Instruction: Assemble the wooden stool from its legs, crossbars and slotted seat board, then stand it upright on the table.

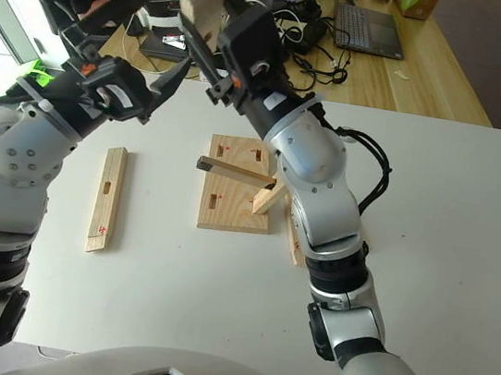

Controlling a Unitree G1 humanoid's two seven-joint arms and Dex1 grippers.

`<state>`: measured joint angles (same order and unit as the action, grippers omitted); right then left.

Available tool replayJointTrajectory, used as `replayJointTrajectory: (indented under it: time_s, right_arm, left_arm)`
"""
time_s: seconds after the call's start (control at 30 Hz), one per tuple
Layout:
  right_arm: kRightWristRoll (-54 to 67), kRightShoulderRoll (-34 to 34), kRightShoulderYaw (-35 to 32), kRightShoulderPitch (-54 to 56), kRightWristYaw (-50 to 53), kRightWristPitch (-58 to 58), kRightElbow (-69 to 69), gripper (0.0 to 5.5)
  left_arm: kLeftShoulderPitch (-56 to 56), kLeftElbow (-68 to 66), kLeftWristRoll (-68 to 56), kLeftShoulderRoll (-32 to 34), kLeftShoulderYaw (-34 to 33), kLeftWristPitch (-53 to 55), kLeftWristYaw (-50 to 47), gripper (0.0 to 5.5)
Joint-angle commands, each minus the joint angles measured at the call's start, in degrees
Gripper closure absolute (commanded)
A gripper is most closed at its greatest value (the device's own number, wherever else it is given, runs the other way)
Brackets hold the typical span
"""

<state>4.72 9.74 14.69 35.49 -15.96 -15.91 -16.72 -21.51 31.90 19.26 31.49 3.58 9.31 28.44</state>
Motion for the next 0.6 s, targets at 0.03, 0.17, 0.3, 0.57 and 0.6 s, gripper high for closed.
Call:
replayJointTrajectory:
  time_s: [0.03,0.17,0.3,0.57,0.6]
  right_arm:
    - [-2.77,-1.19,-2.70,0.27,3.61,0.34,2.53,3.50]
    - [-4.02,-2.38,-3.56,0.08,5.25,0.19,3.86,3.50]
    - [-4.24,-3.96,-2.39,-0.30,4.76,0.24,3.80,3.50]
    - [-3.37,-6.58,0.72,-1.95,2.20,-0.67,0.81,3.50]
    - [-3.32,-6.75,0.90,-2.04,1.91,-0.82,0.54,3.50]
  left_arm:
    - [1.58,4.40,-7.95,-1.16,-2.63,3.70,3.01,1.96]
    - [-0.50,8.63,-16.13,-4.48,-3.64,9.84,2.80,1.96]
    - [-4.09,9.27,-19.41,-8.31,-3.50,14.75,-0.83,1.96]
    - [-6.06,6.50,-18.80,-10.36,-1.58,17.15,-5.58,1.96]
    - [-5.94,6.25,-18.49,-10.12,-0.99,17.04,-5.61,1.96]
